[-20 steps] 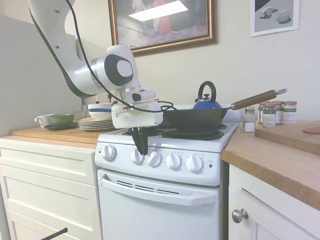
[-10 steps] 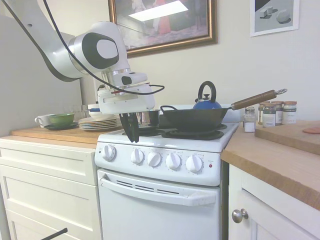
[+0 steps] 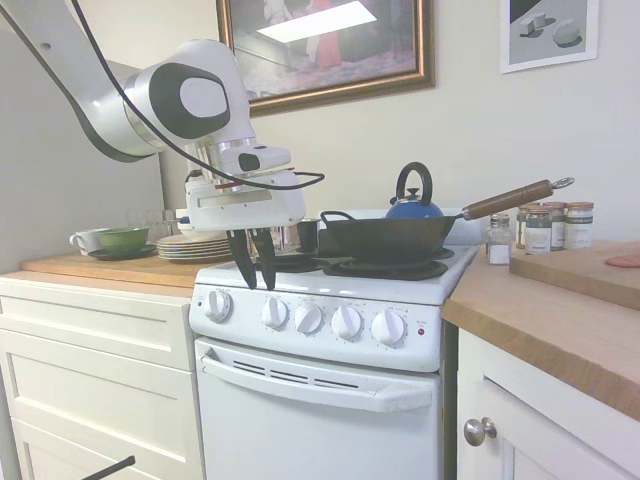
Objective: Turn on the stove on the top left
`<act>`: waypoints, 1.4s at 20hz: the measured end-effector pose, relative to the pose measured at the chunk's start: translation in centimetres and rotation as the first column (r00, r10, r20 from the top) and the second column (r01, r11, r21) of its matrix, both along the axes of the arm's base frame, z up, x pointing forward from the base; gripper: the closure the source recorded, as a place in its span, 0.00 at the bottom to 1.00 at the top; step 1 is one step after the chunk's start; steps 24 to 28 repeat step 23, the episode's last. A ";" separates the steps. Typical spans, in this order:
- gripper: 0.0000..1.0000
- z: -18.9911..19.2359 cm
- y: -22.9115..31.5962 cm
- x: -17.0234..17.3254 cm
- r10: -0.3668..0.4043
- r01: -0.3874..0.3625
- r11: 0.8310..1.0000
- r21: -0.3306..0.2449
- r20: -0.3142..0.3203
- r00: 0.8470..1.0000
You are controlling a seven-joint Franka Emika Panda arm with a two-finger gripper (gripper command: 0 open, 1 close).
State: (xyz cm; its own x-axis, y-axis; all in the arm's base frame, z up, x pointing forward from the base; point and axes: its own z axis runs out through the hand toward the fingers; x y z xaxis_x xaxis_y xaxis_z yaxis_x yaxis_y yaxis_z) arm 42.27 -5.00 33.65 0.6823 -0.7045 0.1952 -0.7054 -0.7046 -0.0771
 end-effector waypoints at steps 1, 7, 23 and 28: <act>0.00 -0.1 0.0 -0.1 0.001 -0.001 1.000 -0.001 -0.001 1.000; 0.00 -0.1 0.3 -0.6 0.009 -0.009 1.000 -0.004 -0.002 1.000; 0.00 0.5 0.7 -1.4 0.017 -0.017 1.000 -0.004 0.012 1.000; 0.00 0.5 0.7 -1.4 0.017 -0.017 1.000 -0.004 0.012 1.000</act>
